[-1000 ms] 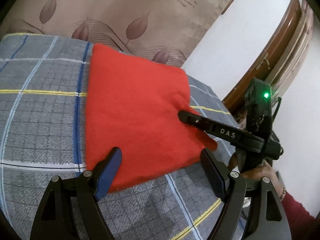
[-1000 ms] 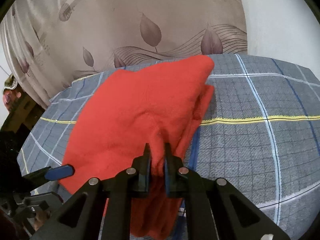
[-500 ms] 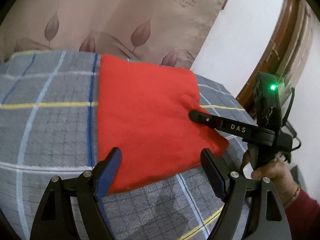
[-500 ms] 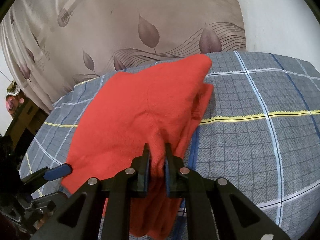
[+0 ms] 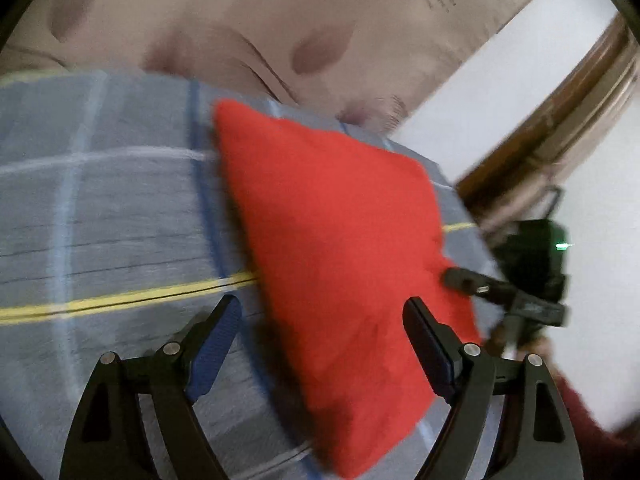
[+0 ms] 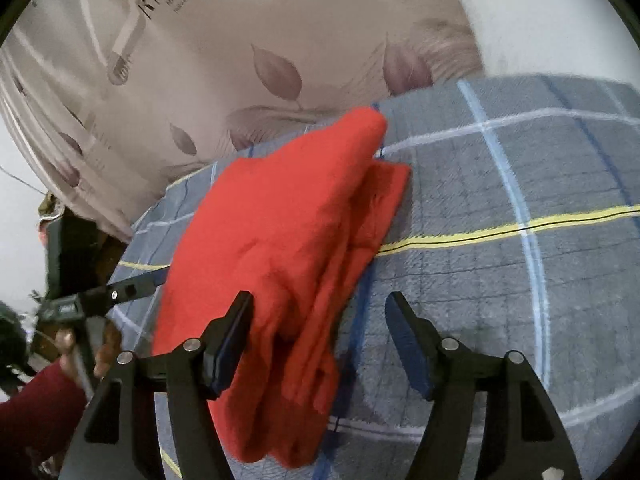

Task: Fold small clothes

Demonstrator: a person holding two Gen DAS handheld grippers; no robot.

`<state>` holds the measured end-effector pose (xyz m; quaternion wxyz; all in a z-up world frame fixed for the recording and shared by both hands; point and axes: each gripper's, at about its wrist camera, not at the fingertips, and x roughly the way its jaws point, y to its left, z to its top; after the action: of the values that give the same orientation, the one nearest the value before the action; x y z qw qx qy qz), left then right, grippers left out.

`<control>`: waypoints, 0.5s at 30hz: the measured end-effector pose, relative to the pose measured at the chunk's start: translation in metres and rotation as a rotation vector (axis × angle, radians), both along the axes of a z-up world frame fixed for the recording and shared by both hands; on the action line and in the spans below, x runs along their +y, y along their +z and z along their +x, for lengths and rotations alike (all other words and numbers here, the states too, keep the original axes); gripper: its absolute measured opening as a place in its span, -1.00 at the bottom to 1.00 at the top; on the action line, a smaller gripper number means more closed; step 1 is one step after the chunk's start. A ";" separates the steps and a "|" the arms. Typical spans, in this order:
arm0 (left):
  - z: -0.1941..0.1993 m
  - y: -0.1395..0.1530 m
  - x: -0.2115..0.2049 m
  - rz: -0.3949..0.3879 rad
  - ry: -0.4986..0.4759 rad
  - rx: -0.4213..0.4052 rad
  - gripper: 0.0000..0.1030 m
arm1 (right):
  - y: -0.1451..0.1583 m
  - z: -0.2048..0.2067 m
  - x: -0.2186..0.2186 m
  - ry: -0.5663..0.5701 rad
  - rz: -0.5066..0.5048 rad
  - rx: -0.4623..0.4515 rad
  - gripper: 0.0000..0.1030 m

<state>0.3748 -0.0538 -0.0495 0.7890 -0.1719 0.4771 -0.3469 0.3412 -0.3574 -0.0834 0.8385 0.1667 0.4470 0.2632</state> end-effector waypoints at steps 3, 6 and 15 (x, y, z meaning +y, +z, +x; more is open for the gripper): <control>0.017 -0.016 -0.013 -0.075 -0.074 0.079 0.61 | -0.005 0.009 0.021 0.100 -0.011 0.019 0.28; 0.024 -0.020 -0.021 -0.084 -0.080 0.043 0.27 | -0.006 0.019 0.032 0.109 -0.011 0.025 0.13; 0.005 0.003 -0.015 -0.043 -0.049 -0.020 -0.48 | 0.009 0.006 0.044 0.024 0.117 0.049 -0.56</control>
<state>0.3799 -0.0683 -0.0468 0.7811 -0.1737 0.4658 -0.3777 0.3467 -0.3134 -0.0742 0.8129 0.2166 0.4532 0.2947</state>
